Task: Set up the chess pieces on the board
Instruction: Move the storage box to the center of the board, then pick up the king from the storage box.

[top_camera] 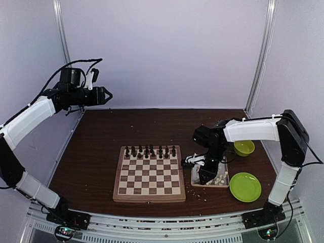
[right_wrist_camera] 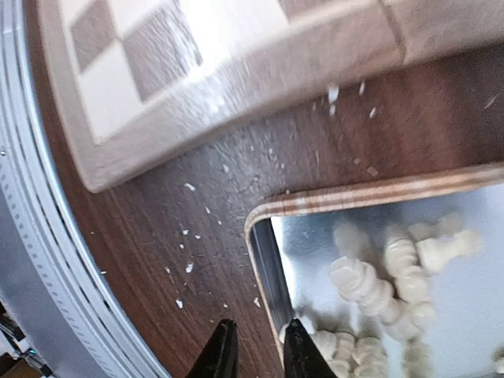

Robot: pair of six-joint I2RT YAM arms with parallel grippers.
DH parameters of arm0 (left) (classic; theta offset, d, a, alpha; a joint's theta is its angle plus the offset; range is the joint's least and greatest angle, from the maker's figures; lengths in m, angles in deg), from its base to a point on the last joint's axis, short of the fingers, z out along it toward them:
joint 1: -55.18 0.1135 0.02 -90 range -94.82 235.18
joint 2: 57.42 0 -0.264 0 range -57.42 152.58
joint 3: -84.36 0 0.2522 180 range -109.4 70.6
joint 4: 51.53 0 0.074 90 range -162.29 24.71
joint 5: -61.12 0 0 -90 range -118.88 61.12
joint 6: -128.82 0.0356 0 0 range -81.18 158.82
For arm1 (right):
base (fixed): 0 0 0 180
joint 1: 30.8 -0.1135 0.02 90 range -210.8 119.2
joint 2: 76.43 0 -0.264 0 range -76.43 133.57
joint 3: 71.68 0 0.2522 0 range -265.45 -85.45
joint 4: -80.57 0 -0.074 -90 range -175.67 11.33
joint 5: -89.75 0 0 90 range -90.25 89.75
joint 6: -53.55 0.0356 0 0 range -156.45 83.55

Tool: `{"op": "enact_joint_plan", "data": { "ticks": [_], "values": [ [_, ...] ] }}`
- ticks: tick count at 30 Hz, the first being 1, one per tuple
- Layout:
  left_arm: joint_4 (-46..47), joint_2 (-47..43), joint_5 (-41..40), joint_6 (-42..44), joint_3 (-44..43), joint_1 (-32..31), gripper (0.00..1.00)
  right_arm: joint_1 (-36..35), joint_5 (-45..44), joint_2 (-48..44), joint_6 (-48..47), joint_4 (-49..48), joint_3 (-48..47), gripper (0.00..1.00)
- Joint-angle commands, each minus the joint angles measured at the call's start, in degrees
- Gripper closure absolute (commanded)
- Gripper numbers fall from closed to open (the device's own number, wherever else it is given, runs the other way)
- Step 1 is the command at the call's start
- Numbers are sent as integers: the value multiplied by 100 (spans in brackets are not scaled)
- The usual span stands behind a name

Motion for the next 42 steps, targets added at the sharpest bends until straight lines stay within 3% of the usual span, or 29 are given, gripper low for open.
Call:
{"op": "enact_joint_plan", "data": {
  "ticks": [1, 6, 14, 29, 37, 42],
  "values": [
    [132, 124, 199, -37, -45, 39, 39, 238, 141, -643, -56, 293, -774, 76],
    [114, 222, 441, -85, -95, 45, 39, 859, 110, -532, -2, 304, -1375, 73],
    [114, 264, 597, -74, -108, 39, 40, 1413, -1203, 77, 126, -4, -1530, 81],
    [109, 341, 774, -145, -135, 39, 40, 1510, -839, -886, -191, 133, 89, 71],
    [45, 411, 755, -111, -170, 40, 40, 1512, -834, -822, -116, -18, 247, 72],
    [34, 422, 753, -100, -179, 41, 40, 1512, -776, -687, -68, -68, 267, 77]
  ]
}}
